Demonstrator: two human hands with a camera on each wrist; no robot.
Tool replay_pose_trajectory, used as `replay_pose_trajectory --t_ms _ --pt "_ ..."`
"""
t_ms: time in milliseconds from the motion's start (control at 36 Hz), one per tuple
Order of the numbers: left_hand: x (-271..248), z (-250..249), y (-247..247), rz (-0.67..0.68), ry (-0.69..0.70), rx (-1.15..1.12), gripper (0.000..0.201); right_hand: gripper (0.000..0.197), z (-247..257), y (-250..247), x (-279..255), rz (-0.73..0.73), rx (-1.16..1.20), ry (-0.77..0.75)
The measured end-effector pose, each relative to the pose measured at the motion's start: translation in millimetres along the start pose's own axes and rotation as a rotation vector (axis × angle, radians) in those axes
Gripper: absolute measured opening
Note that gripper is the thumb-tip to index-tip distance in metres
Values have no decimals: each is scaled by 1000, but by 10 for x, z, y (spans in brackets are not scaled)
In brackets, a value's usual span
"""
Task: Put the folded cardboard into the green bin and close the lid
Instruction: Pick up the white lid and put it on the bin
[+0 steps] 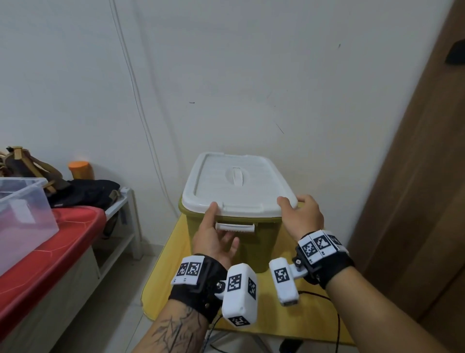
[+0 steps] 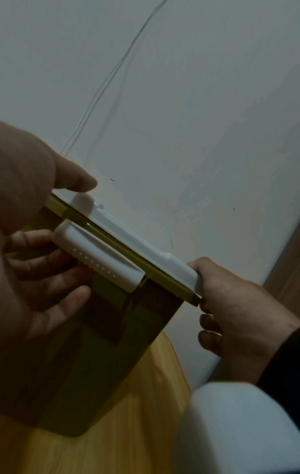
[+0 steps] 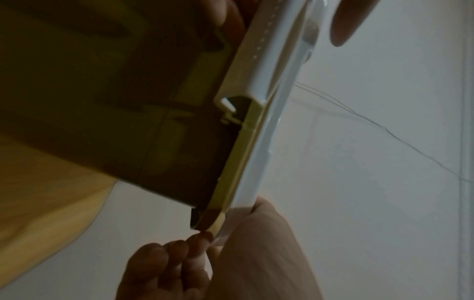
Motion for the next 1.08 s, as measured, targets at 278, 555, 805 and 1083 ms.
replay_pose_trajectory --t_ms 278,555,805,1083 --pt "91 -50 -6 -90 73 153 71 53 -108 57 81 192 43 61" --pt "76 -176 -17 -57 114 278 45 73 -26 113 -12 271 -95 -97" --pt "113 -181 -45 -25 109 304 41 61 -79 102 -122 226 80 -33" --pt "260 -300 -51 -35 221 403 59 38 -108 -219 -366 111 -12 -24"
Point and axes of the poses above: each hand's wrist, its own x-axis towards the middle knuckle, its own y-axis out of the palm, z = x × y, the point moved 3 cm from there along x, towards the middle knuckle, and after that the axes turned 7 degrees about -x, right-handed, at the moved point
